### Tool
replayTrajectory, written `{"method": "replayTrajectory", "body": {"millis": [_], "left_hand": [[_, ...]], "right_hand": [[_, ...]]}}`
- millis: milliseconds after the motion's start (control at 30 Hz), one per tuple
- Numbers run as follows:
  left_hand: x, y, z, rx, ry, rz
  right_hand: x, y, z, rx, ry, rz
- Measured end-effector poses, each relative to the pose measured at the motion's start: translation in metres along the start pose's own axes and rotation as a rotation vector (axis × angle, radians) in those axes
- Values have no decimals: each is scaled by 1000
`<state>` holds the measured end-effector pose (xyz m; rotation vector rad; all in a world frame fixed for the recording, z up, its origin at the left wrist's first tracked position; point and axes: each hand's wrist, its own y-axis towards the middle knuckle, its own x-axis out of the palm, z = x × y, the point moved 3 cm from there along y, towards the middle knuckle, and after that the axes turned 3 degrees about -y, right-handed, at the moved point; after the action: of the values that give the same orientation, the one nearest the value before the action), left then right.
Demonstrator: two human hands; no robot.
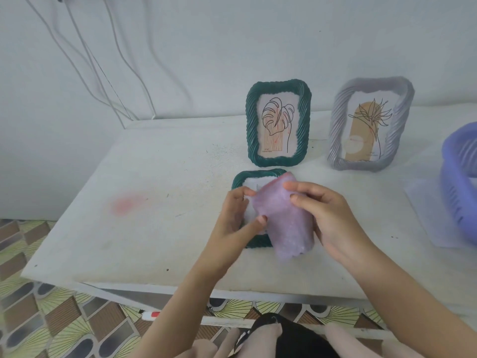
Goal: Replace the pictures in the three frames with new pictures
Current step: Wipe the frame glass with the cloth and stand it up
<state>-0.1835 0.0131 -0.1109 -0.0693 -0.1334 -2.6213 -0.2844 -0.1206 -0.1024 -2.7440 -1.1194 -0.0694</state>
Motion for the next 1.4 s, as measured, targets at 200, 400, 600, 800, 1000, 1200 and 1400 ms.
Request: {"method": "replayTrajectory", "body": {"millis": [200, 400, 600, 800, 1000, 1200, 1400], "left_hand": [[-8, 7, 4, -198, -377, 90], [-67, 7, 9, -257, -44, 332], [-127, 4, 1, -376, 507, 520], [-101, 0, 7, -82, 1163, 572], [-45, 9, -24, -101, 1219, 112], [-43, 10, -28, -98, 894, 115], [-45, 6, -24, -116, 529, 120]], "right_hand": [[17, 1, -5, 15, 144, -123], [2, 8, 9, -193, -674, 69], [-2, 13, 29, -181, -1144, 131], [-1, 11, 36, -185, -1040, 94], [4, 12, 37, -244, -885, 123], [4, 9, 37, -147, -447, 62], [3, 11, 27, -77, -131, -5]]}}
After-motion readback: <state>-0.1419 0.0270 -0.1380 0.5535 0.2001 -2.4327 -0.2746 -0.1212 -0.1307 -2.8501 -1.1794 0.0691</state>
